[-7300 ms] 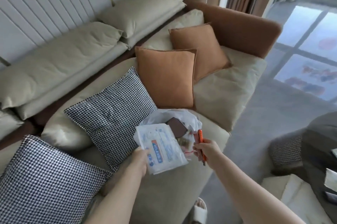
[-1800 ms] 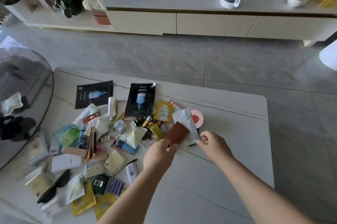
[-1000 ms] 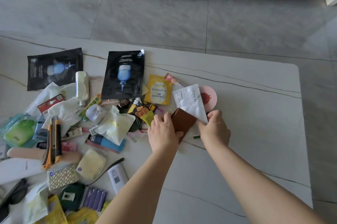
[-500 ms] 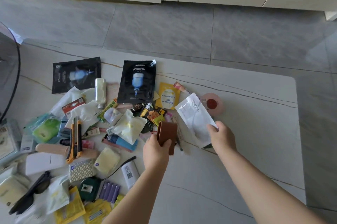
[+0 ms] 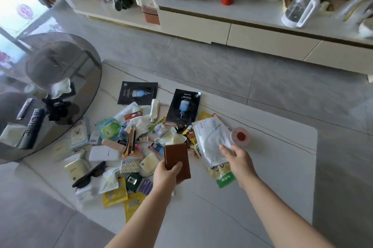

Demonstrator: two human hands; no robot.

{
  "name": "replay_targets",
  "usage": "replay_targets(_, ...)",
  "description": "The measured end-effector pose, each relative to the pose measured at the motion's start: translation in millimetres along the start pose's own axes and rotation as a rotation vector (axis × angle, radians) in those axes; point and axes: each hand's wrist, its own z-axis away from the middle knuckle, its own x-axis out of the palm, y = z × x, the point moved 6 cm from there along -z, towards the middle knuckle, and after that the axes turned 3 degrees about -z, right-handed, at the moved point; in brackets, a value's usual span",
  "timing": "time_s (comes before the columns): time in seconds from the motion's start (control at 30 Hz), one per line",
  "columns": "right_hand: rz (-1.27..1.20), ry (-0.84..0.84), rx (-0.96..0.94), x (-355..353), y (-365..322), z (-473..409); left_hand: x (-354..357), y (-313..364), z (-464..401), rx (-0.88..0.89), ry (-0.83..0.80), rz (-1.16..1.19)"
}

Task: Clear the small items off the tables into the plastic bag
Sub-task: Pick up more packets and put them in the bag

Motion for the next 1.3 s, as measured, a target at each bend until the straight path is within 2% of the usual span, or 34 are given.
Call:
replay_targets(0.2,0.032,-0.174,-0.047,40.0,-45.4,84.4,-93.8,-3.4,90.2,-0.043,0.108,0.270)
replay_targets(0.4,0.087,-0.336,-0.040,101.8,-69.9,179.4,-203.1,-34.0,168.3,-0.081,0.222,0.428)
replay_targets(0.6,0.121,-0.527,-0.033,195.3,-86.2,270.3,-317.4,-84.2,224.8,-0.078,0.379,0.637)
replay_targets(0.83,0.166,-0.712,-0.047,310.9,-103.1,367.4,-437.6,-147.7,263.3,-0.083,0.486,0.797)
replay_targets(1.03,0.184,-0.869,-0.016,408.9,-92.3,451.5,-530.1,-203.0,299.1,-0.070,0.691,0.873)
replay_targets(1.3,0.429,-1.104,-0.006,512.4,-50.5,547.8,-608.1,-285.3,353.4,-0.167,0.931,1.054)
